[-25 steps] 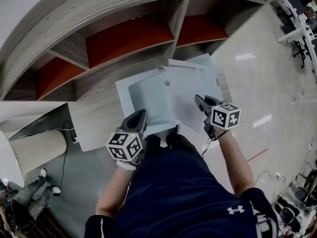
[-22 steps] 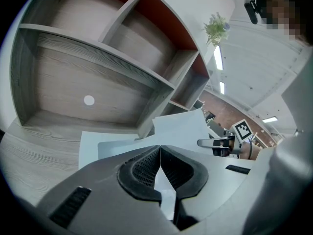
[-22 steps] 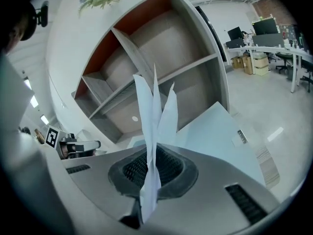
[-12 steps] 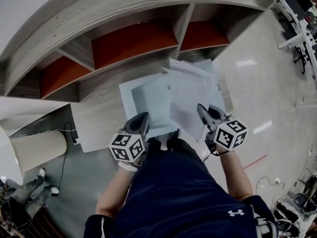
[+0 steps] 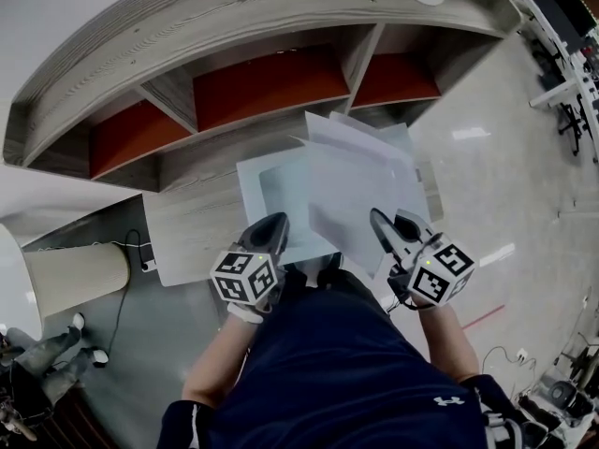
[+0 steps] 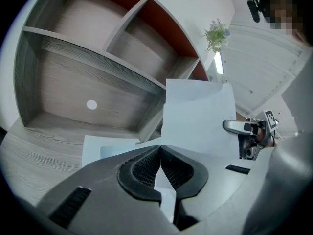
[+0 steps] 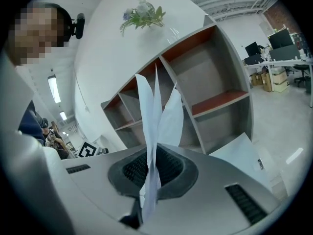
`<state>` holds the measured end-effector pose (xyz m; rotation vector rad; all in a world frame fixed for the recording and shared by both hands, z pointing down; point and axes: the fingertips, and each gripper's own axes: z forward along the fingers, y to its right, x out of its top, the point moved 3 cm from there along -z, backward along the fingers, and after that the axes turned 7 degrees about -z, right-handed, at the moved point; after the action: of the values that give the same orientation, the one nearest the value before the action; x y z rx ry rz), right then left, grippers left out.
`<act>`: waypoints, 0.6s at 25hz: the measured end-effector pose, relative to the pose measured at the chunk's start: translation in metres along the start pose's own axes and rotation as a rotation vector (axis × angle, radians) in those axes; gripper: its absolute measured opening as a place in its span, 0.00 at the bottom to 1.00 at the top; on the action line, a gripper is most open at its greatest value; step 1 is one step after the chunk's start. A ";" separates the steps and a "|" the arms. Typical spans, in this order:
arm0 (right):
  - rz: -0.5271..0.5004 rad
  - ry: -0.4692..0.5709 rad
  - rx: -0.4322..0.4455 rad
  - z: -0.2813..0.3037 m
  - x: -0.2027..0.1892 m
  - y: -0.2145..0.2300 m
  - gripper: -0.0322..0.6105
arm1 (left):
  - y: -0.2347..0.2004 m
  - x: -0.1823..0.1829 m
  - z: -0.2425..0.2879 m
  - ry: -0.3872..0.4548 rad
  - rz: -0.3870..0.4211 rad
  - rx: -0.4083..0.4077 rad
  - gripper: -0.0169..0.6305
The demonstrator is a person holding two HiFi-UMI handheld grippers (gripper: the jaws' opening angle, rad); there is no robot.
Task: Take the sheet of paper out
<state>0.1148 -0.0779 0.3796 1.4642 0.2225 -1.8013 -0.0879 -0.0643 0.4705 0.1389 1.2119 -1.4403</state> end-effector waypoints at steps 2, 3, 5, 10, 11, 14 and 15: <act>-0.029 0.010 0.008 0.001 0.007 -0.006 0.07 | -0.001 0.002 -0.002 0.006 -0.001 0.001 0.05; -0.043 0.016 0.012 0.001 0.011 -0.009 0.07 | -0.001 0.003 -0.004 0.009 -0.003 0.002 0.05; -0.072 0.029 0.023 0.003 0.018 -0.015 0.07 | -0.002 0.006 -0.007 0.017 -0.006 0.002 0.05; -0.130 0.046 0.034 0.002 0.031 -0.023 0.07 | -0.006 0.012 -0.012 0.036 -0.012 0.004 0.05; -0.132 0.049 0.038 0.001 0.033 -0.023 0.07 | -0.006 0.013 -0.012 0.037 -0.013 0.005 0.05; -0.137 0.050 0.052 0.001 0.037 -0.026 0.07 | -0.006 0.012 -0.011 0.033 -0.020 0.003 0.05; -0.140 0.049 0.056 0.001 0.038 -0.027 0.07 | -0.006 0.012 -0.011 0.031 -0.021 0.002 0.05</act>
<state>0.0950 -0.0780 0.3372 1.5670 0.3078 -1.8973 -0.1023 -0.0660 0.4612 0.1506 1.2405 -1.4629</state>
